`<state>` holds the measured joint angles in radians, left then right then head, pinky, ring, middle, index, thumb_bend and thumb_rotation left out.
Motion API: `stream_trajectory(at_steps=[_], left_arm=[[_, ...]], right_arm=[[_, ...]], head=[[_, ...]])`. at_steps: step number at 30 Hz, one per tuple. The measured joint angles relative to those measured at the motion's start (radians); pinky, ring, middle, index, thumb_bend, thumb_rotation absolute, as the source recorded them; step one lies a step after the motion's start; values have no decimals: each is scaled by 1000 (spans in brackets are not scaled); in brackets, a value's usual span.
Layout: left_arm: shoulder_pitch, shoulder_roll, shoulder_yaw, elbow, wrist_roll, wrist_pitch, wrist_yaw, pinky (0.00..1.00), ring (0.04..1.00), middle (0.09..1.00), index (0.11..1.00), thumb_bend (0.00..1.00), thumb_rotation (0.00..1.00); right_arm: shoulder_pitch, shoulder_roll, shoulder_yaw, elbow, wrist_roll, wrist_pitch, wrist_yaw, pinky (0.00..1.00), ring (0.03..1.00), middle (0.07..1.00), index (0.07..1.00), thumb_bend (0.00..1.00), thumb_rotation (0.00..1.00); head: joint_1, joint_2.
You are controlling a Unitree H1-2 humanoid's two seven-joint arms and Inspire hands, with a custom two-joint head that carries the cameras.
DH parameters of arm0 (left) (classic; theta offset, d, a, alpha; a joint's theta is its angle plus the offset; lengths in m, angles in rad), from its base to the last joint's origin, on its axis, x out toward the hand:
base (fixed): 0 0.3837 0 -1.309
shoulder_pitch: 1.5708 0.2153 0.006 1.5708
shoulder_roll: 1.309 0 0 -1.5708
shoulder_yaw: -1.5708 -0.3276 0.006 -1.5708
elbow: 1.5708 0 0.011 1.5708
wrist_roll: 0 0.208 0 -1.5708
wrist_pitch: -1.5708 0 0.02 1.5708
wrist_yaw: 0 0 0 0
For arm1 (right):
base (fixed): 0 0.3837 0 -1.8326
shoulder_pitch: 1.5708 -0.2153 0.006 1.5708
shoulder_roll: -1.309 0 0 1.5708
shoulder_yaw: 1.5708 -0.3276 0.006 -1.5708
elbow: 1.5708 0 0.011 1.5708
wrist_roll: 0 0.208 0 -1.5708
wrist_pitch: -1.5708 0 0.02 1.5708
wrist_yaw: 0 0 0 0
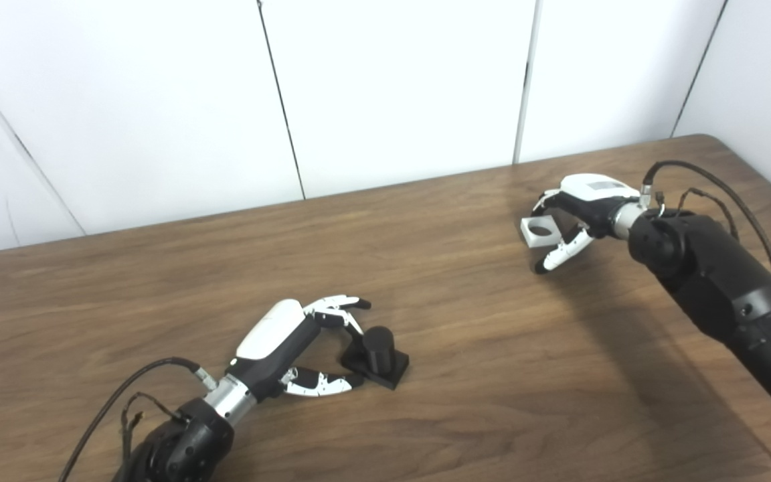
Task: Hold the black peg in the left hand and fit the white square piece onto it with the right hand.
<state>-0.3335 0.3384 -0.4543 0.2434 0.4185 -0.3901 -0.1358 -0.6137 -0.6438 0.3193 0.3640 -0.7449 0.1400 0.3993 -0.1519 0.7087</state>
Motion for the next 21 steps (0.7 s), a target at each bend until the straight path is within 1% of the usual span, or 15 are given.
stream_trajectory(at_steps=[6, 12, 19, 21], left_arm=[[18, 2, 0, -32, 1, 22, -5, 741, 889, 859, 495, 521, 78], [23, 3, 3, -49, 1, 30, -26, 741, 895, 864, 495, 521, 77], [26, 3, 6, -52, 1, 32, -29, 739, 885, 861, 495, 521, 78], [31, 3, 8, -64, 1, 46, -30, 731, 882, 862, 495, 521, 78]], right_arm=[[-32, 3, 13, 49, 3, -4, -8, 977, 948, 915, 759, 749, 394], [-56, 3, 25, 96, 2, -36, -30, 946, 929, 908, 754, 756, 395], [-76, 2, 40, 125, 2, -43, -40, 935, 920, 902, 754, 751, 393], [-81, 2, 45, 129, 1, -45, -41, 943, 921, 902, 757, 743, 389]], head=[[2, 6], [5, 9], [14, 12], [12, 15]])
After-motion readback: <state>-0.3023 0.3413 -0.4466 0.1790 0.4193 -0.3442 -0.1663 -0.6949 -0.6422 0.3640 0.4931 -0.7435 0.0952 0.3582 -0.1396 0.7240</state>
